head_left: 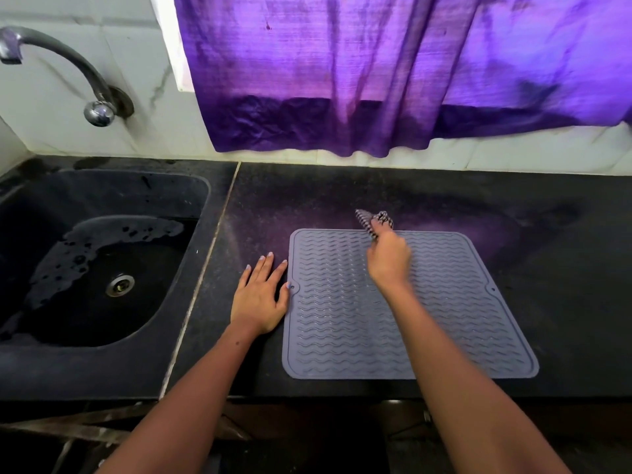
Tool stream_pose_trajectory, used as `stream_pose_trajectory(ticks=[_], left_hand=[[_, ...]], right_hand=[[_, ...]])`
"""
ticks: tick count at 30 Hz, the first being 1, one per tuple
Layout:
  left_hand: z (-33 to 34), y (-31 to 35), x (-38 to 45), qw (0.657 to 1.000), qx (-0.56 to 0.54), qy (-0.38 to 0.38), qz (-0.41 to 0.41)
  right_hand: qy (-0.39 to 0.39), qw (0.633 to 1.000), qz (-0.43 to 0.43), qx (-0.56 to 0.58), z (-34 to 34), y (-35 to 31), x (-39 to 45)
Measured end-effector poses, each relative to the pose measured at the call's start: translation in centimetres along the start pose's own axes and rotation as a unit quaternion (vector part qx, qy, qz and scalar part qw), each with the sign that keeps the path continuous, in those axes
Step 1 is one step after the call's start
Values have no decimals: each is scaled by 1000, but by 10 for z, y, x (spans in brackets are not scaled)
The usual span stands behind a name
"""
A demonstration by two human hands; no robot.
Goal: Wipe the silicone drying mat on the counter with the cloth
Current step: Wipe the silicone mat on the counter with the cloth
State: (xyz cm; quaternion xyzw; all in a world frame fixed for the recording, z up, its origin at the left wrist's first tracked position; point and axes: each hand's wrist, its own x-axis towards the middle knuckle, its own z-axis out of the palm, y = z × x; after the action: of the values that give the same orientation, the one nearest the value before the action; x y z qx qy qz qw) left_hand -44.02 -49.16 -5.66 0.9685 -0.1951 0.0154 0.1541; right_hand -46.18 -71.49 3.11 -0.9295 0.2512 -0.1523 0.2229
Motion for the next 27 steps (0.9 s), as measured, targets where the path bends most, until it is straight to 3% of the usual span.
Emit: stream_pose_trajectory(ticks=[5,12,13,15,17,18,20,22,25,27], left_hand=[[-1,-2,2,1000,7,-16,8],[1,3,5,999,24,-44,-16],[1,3,5,998,34,-41,-13],[1,4,4,999,37,-35,-11],[1,4,3,999,31,-29,-13],[0,4,3,999,31,-26,-14],[0,3,4,999,31,-20,-16],[2,3,4,999,30,-18,-17],[3,3,4,999,32,-15,-18],[3,3,5,999,37,-16,-18]], right_hand=[[-104,972,-116,-178,48,24,-33],[-107,973,-145,-145,45,29,-27],[-120,980,-128,-99,39,31,-21],[-156,983,-10,94,24,35,-4],[-131,934,120,310,6,38,10],[-96,922,153,343,0,40,15],[-41,964,116,237,-10,41,12],[-29,997,15,75,-12,43,0],[-95,987,-87,-97,8,53,-19],[-106,976,-121,-147,24,63,-25]])
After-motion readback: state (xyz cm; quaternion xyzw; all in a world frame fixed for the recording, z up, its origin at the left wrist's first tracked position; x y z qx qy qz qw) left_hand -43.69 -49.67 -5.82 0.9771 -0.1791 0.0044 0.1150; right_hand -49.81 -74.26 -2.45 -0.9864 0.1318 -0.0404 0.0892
